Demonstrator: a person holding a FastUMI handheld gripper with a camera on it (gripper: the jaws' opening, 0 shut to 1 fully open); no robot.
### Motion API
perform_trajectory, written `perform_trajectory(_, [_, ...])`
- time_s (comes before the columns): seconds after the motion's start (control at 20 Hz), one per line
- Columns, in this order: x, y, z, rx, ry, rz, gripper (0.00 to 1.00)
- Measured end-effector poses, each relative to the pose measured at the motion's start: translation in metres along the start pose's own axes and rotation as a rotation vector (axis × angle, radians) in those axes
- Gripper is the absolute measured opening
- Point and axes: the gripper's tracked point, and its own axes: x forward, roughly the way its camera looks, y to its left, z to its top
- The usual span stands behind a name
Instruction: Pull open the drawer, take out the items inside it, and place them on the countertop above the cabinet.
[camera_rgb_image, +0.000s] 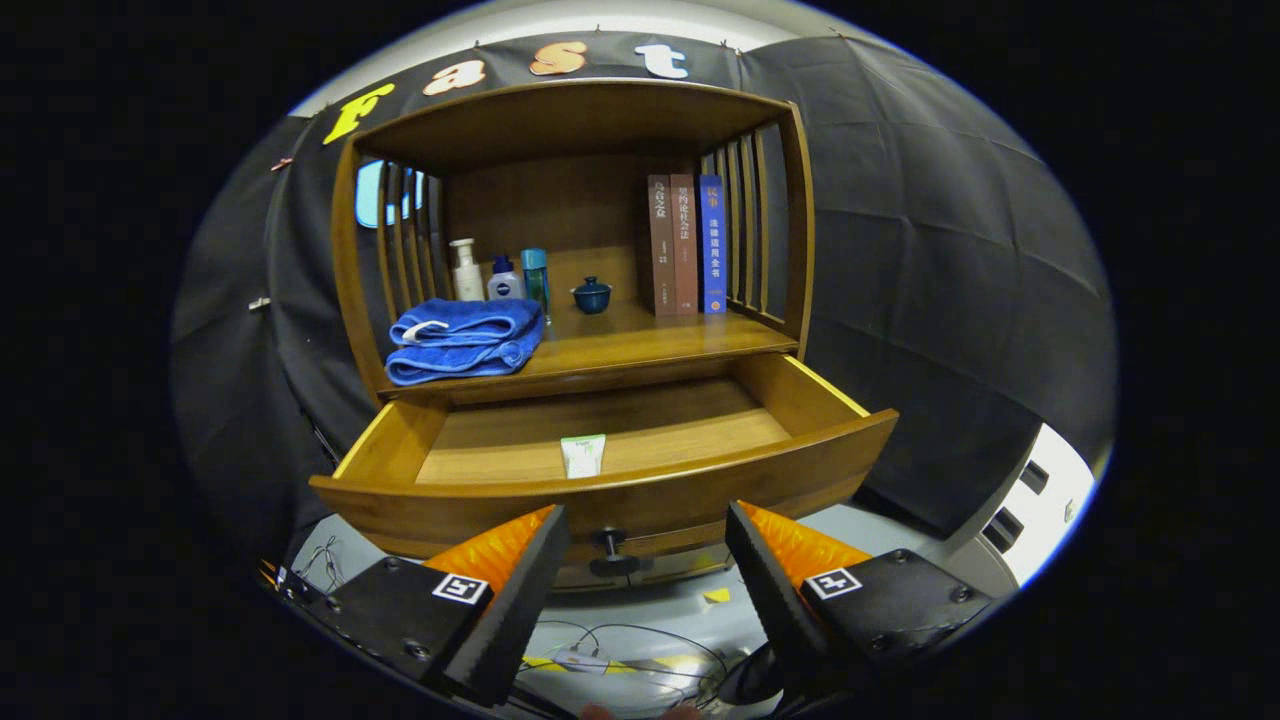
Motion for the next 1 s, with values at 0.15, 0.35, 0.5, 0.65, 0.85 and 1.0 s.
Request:
perform_trajectory(0.15, [0.01,0.003,0.024,0.013,0.057,-0.041,0.99])
perform_trajectory(0.35, [0.04,0.016,0.043,-0.004,0.174,-0.073,0.99])
perform_trajectory(0.5, [0.074,0.034,0.045,0.006,0.287,-0.056,0.99])
perform_trajectory(0.65, [0.106,0.043,0.033,0.008,0.418,-0.064,1.0])
perform_trajectory(0.85, [0.143,0.068,0.012,-0.016,0.553,-0.011,1.0])
perform_trajectory(1.0, [0.165,0.076,-0.023,-0.071,0.683,-0.002,1.0])
